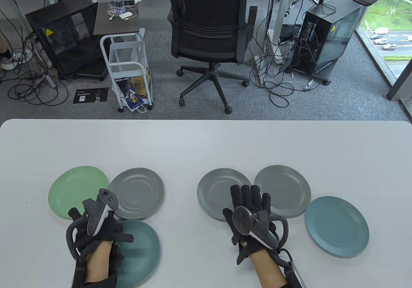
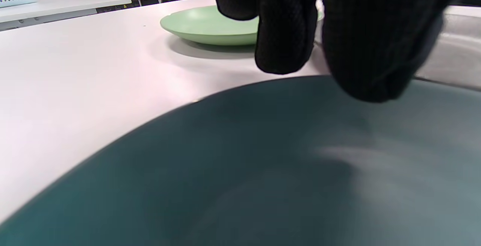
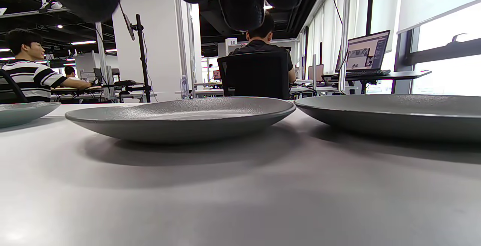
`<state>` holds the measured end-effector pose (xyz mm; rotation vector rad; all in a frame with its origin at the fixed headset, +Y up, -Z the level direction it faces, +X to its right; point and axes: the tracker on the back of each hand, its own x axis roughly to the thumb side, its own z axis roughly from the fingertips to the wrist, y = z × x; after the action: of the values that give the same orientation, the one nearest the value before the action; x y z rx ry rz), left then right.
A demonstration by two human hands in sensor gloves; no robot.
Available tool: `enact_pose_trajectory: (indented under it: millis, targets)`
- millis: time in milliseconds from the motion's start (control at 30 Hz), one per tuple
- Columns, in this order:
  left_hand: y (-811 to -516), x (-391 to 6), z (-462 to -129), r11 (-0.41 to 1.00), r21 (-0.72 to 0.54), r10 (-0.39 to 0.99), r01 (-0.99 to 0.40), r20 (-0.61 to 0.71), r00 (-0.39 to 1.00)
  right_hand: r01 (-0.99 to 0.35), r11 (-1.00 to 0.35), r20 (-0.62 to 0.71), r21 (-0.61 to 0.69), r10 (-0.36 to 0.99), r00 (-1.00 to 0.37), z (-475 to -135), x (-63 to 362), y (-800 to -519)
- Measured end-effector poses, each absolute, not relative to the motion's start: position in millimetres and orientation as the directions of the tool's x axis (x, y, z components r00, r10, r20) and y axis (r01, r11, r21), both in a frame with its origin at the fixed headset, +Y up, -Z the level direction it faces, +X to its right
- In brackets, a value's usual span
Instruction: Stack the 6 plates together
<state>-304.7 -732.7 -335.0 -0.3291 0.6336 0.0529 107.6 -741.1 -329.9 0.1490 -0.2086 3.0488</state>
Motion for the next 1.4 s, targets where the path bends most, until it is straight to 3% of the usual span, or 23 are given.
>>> enact_pose_trajectory:
  millis: [267, 500, 1100, 1400]
  targets:
    - [-745.0, -305.3, -337.8, 0.928, -0.350, -0.110, -0.125, -0.580, 0.807, -0.111, -0.986, 0.100, -0.127, 0.098, -0.990, -330.3, 110.8, -740.8]
    - [-741.5, -308.0, -335.1, 0.931, -0.330, -0.076, -0.154, -0.589, 0.805, -0.128, -0.984, 0.095, -0.125, 0.116, -0.989, -329.8, 112.9, -740.6]
    - [-726.0, -320.7, -331.0, 0.860, -0.277, 0.223, -0.429, -0.552, 0.804, -0.180, -0.976, 0.081, -0.123, 0.171, -0.982, -331.5, 121.7, -740.1]
    - [-729.5, -320.1, -333.6, 0.797, -0.262, 0.389, -0.544, -0.468, 0.794, -0.191, -0.975, 0.090, -0.114, 0.181, -0.979, -331.2, 120.3, -740.6]
